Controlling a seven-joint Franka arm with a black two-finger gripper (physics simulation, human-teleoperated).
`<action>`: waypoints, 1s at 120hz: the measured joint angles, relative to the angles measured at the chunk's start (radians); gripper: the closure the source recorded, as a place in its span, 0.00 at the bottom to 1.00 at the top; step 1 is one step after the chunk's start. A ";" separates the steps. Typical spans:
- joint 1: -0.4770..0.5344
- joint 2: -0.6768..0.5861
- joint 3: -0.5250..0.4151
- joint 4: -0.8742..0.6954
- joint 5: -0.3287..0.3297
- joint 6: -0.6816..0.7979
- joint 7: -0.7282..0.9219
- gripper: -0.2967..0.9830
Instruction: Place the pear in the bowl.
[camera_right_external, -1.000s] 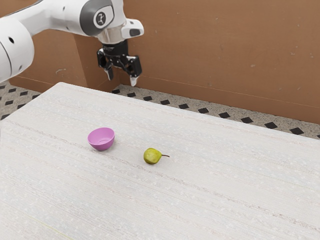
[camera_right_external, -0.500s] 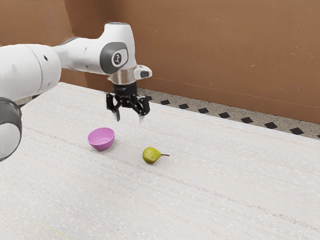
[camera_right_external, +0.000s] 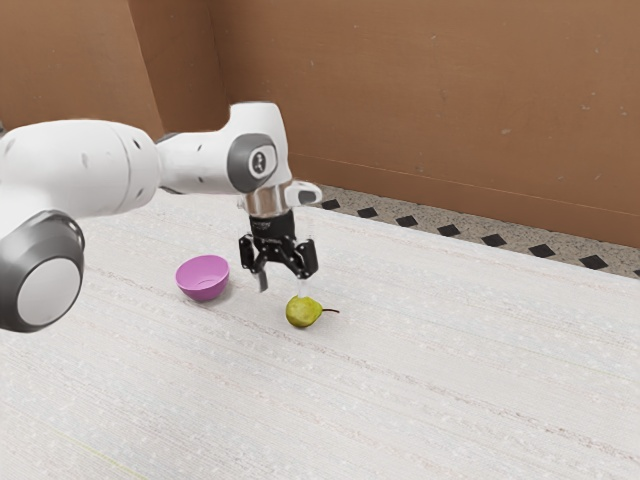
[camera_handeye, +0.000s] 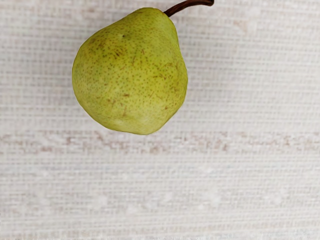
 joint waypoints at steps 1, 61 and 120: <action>-0.001 0.000 0.000 -0.002 0.002 0.000 0.004 0.28; 0.020 0.080 -0.036 0.047 0.027 0.017 0.237 0.30; 0.049 0.148 -0.059 0.090 0.000 0.094 0.338 0.30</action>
